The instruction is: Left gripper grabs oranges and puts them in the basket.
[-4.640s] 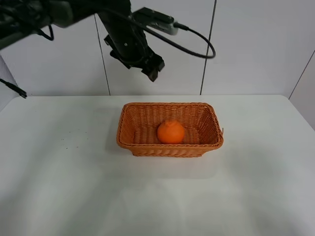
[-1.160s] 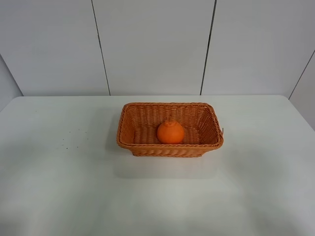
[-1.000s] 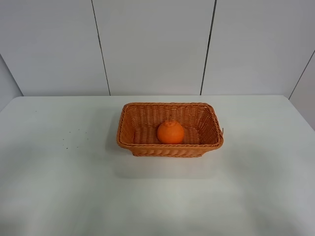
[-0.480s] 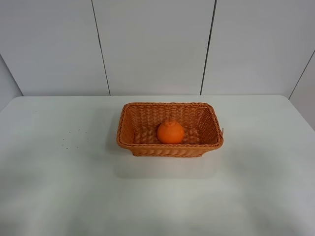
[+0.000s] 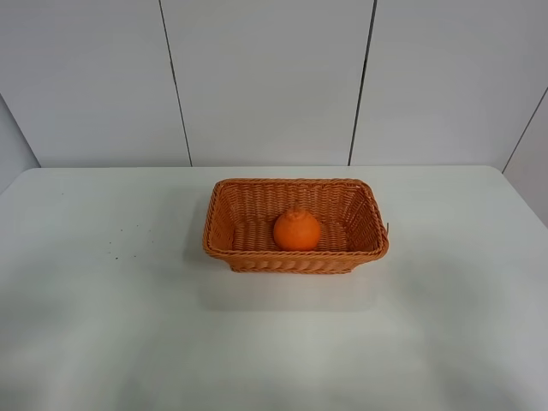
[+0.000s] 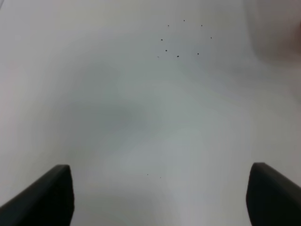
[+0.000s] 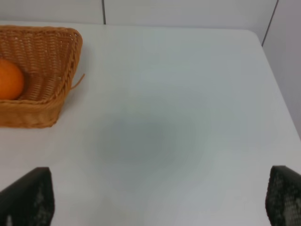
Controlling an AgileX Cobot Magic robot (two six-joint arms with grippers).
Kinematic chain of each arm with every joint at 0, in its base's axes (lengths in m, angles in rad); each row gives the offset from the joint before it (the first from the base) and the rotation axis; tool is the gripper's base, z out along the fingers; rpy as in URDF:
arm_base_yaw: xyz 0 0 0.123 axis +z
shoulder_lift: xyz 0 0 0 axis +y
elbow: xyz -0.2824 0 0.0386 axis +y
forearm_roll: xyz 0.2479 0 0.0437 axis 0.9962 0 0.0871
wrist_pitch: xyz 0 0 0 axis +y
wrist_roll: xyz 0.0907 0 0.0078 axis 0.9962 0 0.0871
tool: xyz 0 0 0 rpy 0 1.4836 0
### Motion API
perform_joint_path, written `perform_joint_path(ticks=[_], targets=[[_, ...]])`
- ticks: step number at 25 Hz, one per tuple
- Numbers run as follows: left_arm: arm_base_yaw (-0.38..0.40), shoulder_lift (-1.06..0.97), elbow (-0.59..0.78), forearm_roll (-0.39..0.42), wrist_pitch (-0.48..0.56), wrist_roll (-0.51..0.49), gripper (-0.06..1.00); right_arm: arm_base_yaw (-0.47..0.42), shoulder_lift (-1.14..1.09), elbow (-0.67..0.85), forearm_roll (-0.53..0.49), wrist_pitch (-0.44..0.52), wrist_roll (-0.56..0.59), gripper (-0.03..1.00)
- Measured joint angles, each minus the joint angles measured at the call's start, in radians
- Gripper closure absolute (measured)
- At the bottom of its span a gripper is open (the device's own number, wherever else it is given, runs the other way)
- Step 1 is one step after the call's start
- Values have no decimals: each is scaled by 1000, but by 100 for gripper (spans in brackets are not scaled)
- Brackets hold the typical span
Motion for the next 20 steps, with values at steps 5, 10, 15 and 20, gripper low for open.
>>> perform_joint_path(ticks=[5, 10, 15, 20], targets=[[0, 0, 0, -8, 0, 0, 10, 0, 0, 0, 0, 0, 0, 27], [0, 0, 0, -15, 0, 0, 10, 0, 0, 0, 0, 0, 0, 27], [0, 0, 0, -15, 0, 0, 10, 0, 0, 0, 0, 0, 0, 27], [0, 0, 0, -15, 0, 0, 10, 0, 0, 0, 0, 0, 0, 27]])
